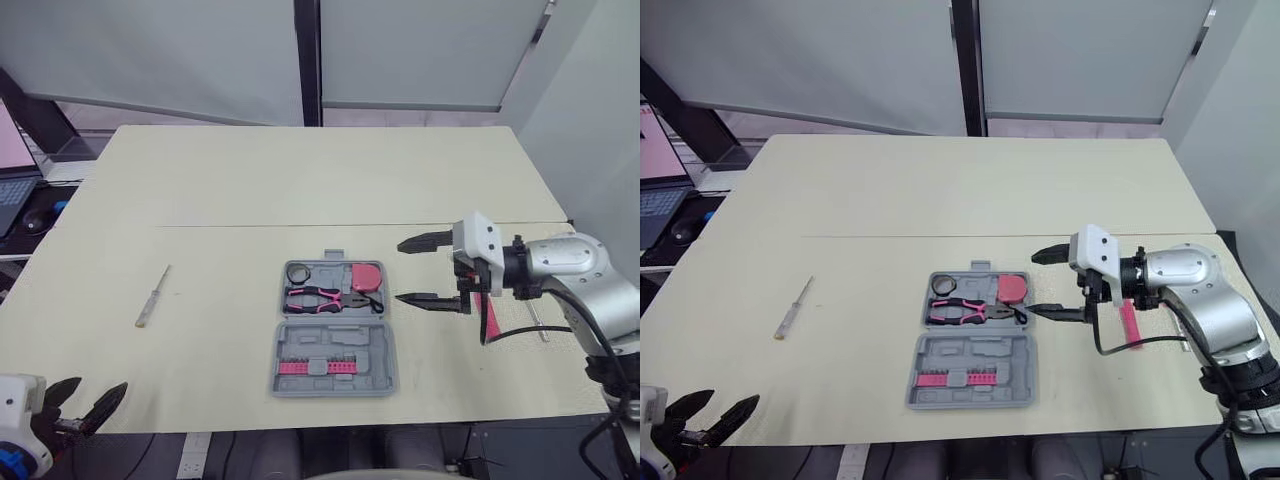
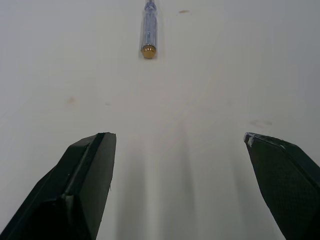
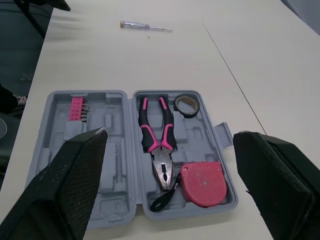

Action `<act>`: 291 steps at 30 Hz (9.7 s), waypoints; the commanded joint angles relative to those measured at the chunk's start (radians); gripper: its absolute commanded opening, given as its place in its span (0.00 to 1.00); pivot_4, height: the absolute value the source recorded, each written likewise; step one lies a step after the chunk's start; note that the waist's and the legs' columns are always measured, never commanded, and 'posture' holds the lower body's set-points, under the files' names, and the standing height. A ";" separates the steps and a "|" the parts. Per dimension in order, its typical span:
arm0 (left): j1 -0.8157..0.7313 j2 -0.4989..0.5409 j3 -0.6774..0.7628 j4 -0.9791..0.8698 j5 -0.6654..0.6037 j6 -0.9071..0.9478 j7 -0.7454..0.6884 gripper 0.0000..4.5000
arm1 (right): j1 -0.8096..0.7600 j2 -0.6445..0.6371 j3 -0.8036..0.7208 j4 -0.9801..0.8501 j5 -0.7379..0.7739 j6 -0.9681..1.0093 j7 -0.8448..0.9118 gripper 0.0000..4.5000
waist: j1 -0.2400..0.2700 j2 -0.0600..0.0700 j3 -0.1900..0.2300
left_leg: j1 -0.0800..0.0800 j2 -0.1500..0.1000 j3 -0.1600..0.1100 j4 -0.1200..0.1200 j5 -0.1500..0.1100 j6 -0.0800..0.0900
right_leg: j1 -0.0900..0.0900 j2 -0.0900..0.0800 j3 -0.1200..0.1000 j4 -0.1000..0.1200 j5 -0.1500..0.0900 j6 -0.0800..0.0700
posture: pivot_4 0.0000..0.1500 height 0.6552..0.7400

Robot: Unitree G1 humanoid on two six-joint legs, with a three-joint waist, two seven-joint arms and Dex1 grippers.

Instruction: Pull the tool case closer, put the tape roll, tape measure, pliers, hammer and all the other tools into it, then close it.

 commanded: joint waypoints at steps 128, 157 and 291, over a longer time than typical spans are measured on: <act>-0.983 0.132 -1.053 -0.077 0.461 0.016 -0.375 0.72 | 0.240 -0.126 0.012 -0.266 -0.064 0.128 -0.159 1.00 | -0.001 -0.001 -0.001 | -0.003 0.001 -0.001 0.008 0.000 0.000 | 0.001 0.005 0.002 0.001 0.004 0.005 | 1.00 1.00; -0.982 0.049 -1.158 0.146 0.611 -0.085 -0.308 0.01 | 0.245 -0.123 0.014 -0.265 -0.060 0.125 -0.169 1.00 | 0.000 0.000 -0.003 | -0.001 0.001 -0.001 0.008 0.000 0.000 | 0.004 0.005 0.002 0.002 0.004 0.006 | 1.00 1.00; -0.454 0.214 -0.630 -0.459 0.008 0.024 -0.233 1.00 | 0.511 0.673 -0.158 -0.205 -0.260 0.539 -1.095 0.10 | -0.004 0.002 -0.004 | -0.002 0.002 0.001 0.005 0.000 0.000 | -0.001 0.004 0.004 0.001 0.001 -0.001 | 1.00 1.00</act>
